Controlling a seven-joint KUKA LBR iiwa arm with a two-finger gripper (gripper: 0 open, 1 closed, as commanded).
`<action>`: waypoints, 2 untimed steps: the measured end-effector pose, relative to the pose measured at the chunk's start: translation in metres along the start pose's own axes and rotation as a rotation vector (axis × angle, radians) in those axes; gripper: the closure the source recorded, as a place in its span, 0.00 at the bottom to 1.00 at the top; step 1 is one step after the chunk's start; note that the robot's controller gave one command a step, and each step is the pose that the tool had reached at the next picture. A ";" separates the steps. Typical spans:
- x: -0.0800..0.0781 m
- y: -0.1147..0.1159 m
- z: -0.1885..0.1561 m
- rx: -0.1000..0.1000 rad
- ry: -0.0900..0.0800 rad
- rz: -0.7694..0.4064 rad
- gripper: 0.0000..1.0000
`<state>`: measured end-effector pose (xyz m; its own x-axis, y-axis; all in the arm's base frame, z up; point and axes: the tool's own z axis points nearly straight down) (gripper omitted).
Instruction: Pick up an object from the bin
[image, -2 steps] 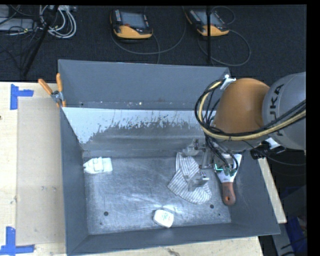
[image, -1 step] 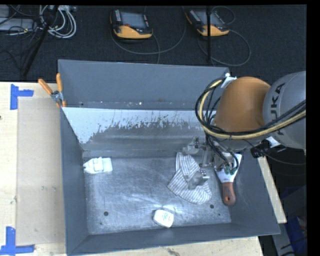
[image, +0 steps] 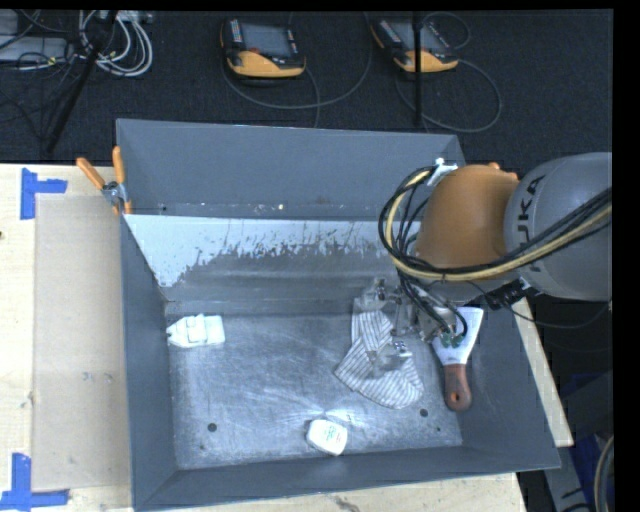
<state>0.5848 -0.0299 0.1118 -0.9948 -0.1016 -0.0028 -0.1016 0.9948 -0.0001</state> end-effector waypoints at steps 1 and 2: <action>-0.014 -0.016 0.037 -0.007 0.008 -0.035 0.00; -0.019 -0.008 0.037 -0.002 0.009 -0.160 0.00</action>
Offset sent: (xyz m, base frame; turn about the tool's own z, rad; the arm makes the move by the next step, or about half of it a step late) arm 0.0206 -0.0018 -0.0418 -0.2059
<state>0.6048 -0.0357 0.0749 -0.9658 -0.2592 0.0058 -0.2592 0.9658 0.0024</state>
